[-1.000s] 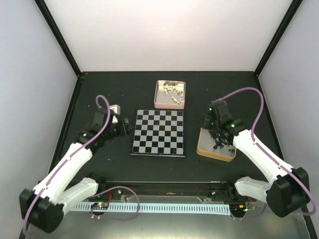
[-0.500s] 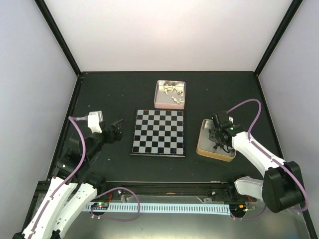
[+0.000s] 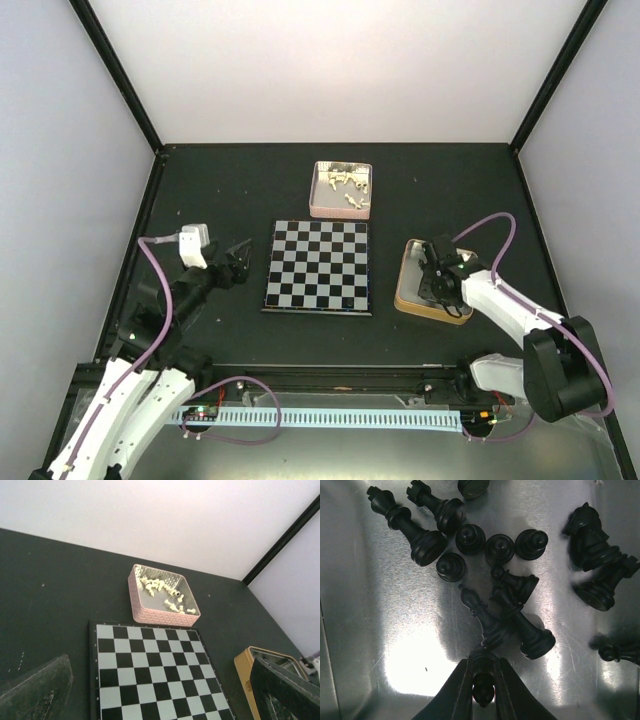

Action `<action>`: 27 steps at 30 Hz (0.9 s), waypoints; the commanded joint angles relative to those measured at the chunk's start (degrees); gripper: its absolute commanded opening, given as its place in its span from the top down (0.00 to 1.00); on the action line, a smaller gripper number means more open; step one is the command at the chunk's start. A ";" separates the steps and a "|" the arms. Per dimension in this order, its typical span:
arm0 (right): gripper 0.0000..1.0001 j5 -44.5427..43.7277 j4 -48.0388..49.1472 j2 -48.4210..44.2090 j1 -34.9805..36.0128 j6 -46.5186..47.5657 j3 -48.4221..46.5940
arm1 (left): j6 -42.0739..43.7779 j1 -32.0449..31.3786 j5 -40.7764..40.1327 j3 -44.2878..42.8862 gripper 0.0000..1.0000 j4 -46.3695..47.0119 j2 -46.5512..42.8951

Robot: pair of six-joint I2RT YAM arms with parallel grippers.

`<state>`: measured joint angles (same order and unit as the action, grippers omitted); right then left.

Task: Set up the chess pieces on the board
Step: Pick up the chess piece from the storage box.

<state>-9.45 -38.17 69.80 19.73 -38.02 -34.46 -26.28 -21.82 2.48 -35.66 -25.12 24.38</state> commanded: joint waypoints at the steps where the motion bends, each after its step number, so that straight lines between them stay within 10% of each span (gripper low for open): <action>1: 0.90 -0.07 0.42 1.47 -0.39 1.02 -1.60 | 1.66 -0.07 2.32 -0.28 0.01 6.32 0.71; 12: 0.99 -0.44 -5.54 -3.21 -0.39 4.70 -10.54 | 4.72 -0.06 -0.88 -1.87 0.01 11.26 6.30; 27: 0.99 35.23 2.16 -4.69 1.05 3.59 -14.75 | 6.43 -0.06 -1.11 -3.76 0.01 14.06 12.23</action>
<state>12.45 -41.08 65.49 19.81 -32.18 -50.09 -21.50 -21.82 1.74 -36.56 -13.54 35.79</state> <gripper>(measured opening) 0.055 0.990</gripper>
